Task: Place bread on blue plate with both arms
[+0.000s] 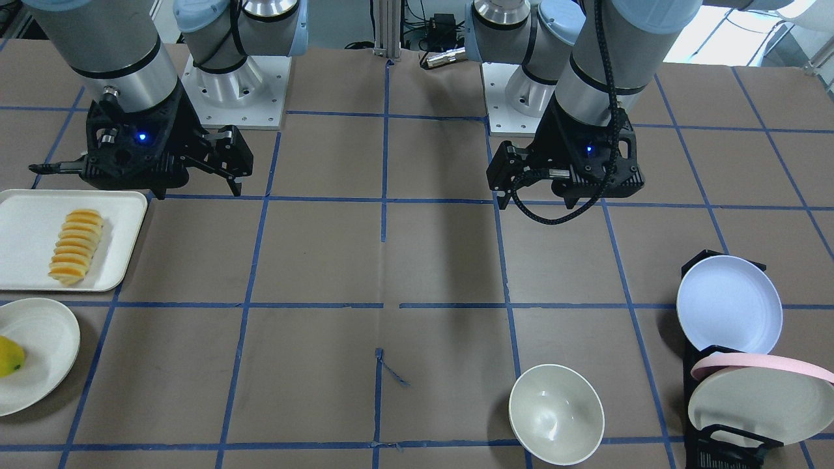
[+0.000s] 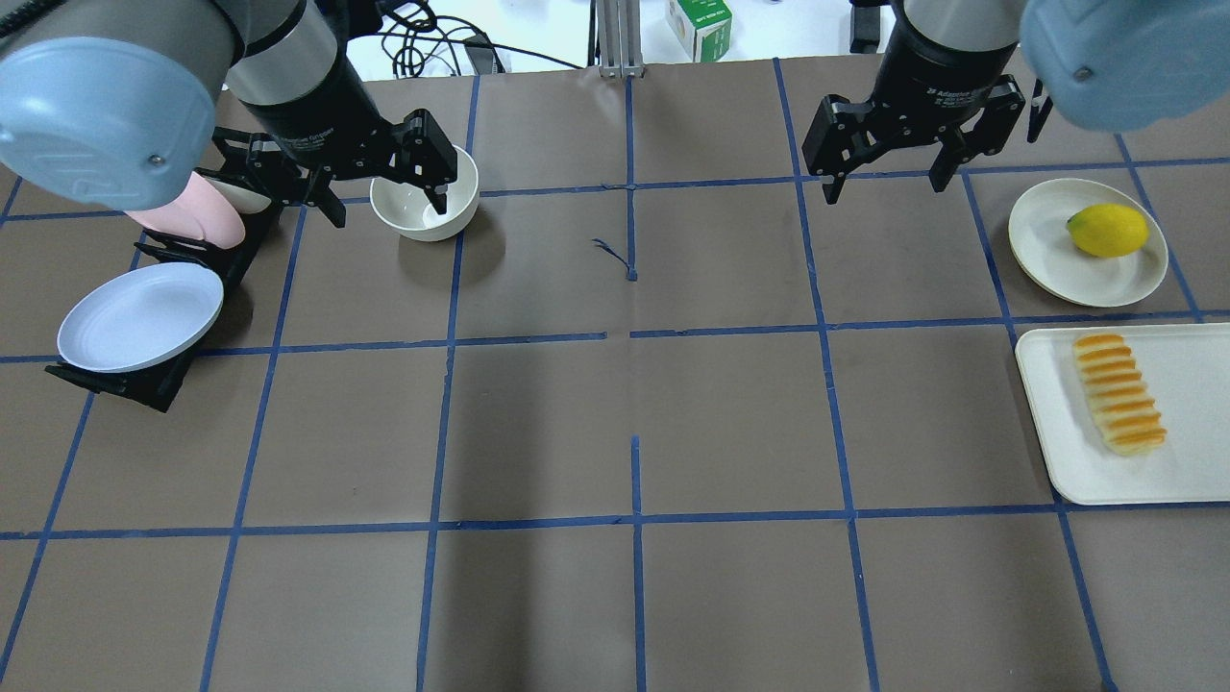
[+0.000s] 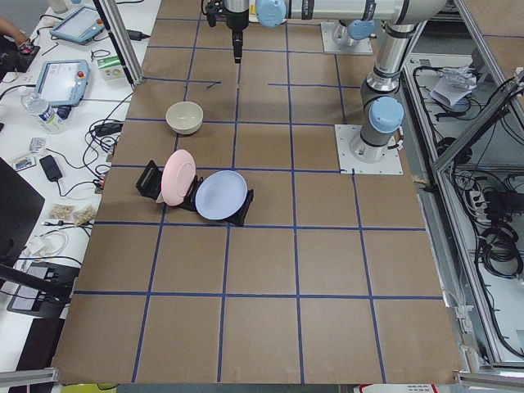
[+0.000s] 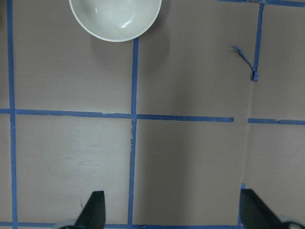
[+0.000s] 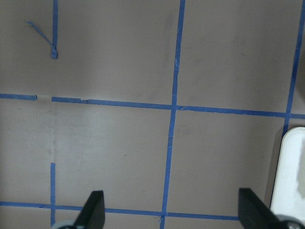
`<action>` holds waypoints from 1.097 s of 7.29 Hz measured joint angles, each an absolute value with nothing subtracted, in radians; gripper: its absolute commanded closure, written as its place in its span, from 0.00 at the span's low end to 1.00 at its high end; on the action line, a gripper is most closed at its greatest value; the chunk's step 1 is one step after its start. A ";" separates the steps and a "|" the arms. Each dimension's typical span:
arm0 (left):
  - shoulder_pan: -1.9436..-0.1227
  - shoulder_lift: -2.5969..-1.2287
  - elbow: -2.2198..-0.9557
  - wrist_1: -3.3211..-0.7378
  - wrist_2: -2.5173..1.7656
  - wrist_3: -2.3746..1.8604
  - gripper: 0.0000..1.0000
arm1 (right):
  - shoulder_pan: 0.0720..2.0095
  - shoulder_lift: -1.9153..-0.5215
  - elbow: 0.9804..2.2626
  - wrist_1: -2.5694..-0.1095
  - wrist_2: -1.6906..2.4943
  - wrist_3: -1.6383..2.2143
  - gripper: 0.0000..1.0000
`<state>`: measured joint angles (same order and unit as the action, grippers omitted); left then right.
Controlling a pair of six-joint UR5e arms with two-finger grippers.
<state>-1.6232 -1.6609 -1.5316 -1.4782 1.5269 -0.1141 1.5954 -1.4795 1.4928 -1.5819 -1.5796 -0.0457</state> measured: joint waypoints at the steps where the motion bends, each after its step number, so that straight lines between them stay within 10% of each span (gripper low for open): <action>1: -1.622 -1.660 -1.531 -1.479 1.527 -0.113 0.00 | 1.572 -1.479 1.498 -1.577 -1.584 -0.055 0.00; 8: -1.621 -1.649 -1.530 -1.479 1.530 -0.112 0.00 | 1.469 -1.479 1.515 -1.583 -1.580 -0.147 0.00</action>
<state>-1.6209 -1.6490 -1.5297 -1.4788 1.5301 -0.1120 1.4692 -1.4788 1.5155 -1.5828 -1.5805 -0.1470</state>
